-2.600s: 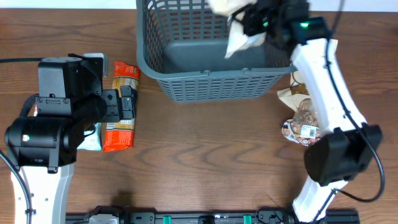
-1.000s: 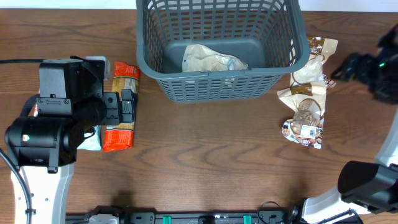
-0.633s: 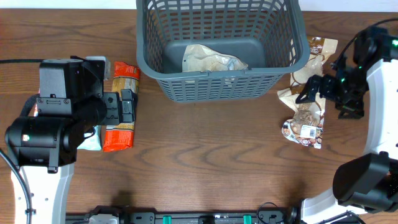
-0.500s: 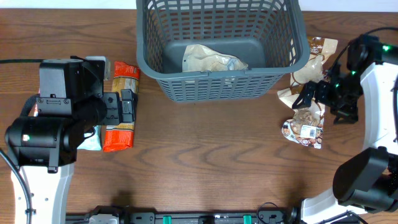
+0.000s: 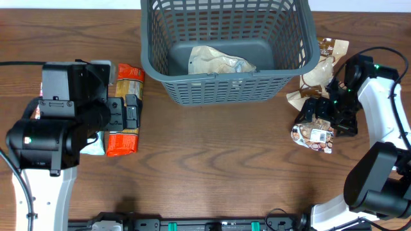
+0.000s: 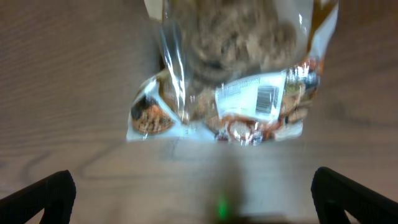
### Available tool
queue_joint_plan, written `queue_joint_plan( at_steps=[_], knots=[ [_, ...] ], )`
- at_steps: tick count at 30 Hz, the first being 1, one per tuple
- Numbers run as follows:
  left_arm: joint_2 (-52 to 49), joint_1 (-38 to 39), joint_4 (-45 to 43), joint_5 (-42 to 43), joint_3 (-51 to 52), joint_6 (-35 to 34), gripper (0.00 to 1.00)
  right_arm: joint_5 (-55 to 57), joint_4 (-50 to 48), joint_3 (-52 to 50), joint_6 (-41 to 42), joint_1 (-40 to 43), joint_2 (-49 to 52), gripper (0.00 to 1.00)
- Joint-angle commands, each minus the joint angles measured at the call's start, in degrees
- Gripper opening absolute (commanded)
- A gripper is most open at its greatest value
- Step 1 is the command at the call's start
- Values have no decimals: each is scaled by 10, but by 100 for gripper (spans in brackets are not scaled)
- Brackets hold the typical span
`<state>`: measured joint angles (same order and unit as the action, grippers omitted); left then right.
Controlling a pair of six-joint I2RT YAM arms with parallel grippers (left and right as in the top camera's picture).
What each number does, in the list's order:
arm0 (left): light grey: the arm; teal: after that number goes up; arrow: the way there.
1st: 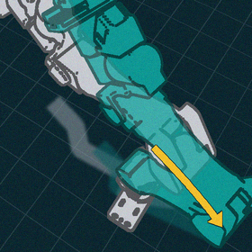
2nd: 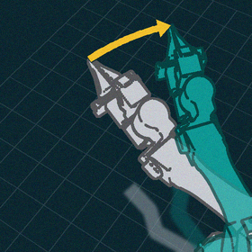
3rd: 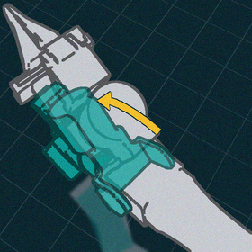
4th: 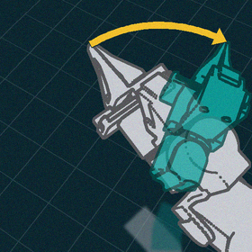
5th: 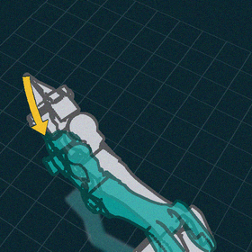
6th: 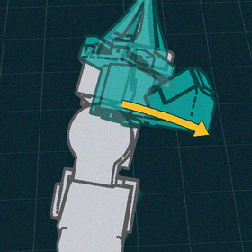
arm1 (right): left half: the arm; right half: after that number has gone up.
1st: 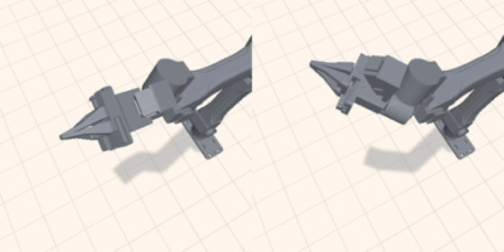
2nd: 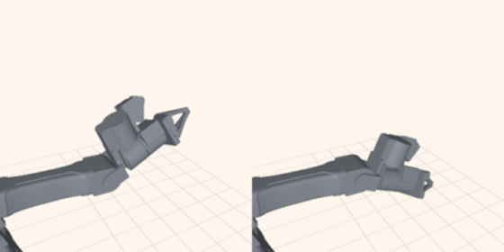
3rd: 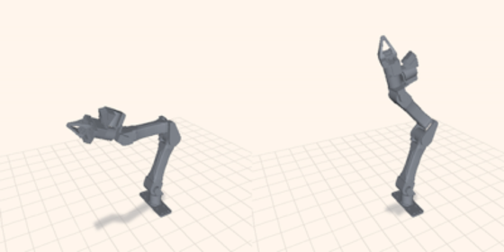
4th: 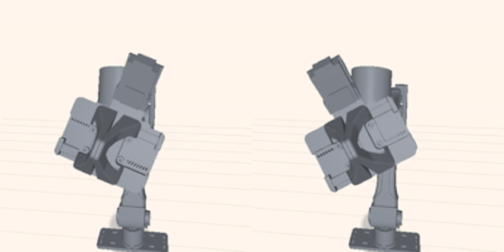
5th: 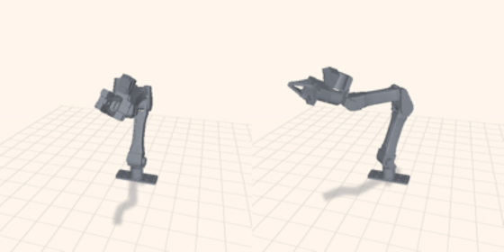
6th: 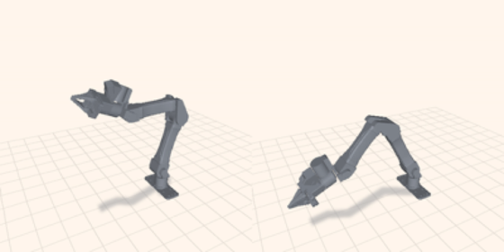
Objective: Pack container
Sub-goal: 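Grasp the brown-labelled Pantree pouch with the right gripper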
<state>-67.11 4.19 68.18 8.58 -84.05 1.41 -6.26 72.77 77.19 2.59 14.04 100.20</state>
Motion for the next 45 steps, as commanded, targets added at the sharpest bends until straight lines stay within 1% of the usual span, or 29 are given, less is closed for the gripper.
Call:
queue_joint_plan(
  at_steps=[1, 9, 12, 16, 21, 26, 33, 34, 35, 36, 38, 39, 45],
  knots=[
    [-16, -2, 9, -7, -6, 14, 99, 5, -24, -4, -52, -3, -13, 99],
    [-48, -3, 11, -7, -6, 16, 99, 7, -83, -9, -180, -6, -10, 99],
    [-52, -3, 10, -7, -6, 16, 99, 30, -100, -16, -181, -6, 1, 99],
    [-52, -3, 10, -7, -6, 27, 99, 30, -131, -33, -181, -5, 20, 99],
    [-52, -3, 10, -7, -6, 31, 99, 28, -201, -79, -180, -5, 45, 99],
    [-52, -2, 13, -7, -6, 33, 99, 26, -280, -124, -159, -5, 67, 99],
    [-52, -2, 21, -7, -6, 35, 99, 30, -349, -162, -144, -5, 82, 98],
    [-52, -2, 22, -7, -6, 35, 99, 30, -356, -167, -140, -5, 83, 91],
    [-52, -2, 23, -7, -6, 35, 99, 30, -362, -170, -135, -5, 85, 65],
    [-52, -2, 23, -7, -6, 35, 99, 31, -367, -174, -123, -5, 86, 31],
    [-52, -2, 25, -7, -6, 35, 99, 33, -376, -179, -108, -5, 86, 4],
    [-52, -2, 25, -7, -6, 35, 99, 33, -377, -180, -101, -5, 86, 1],
    [-52, -2, 25, -7, -6, 35, 99, 33, -383, -180, -57, -5, 85, 1]
  ],
)
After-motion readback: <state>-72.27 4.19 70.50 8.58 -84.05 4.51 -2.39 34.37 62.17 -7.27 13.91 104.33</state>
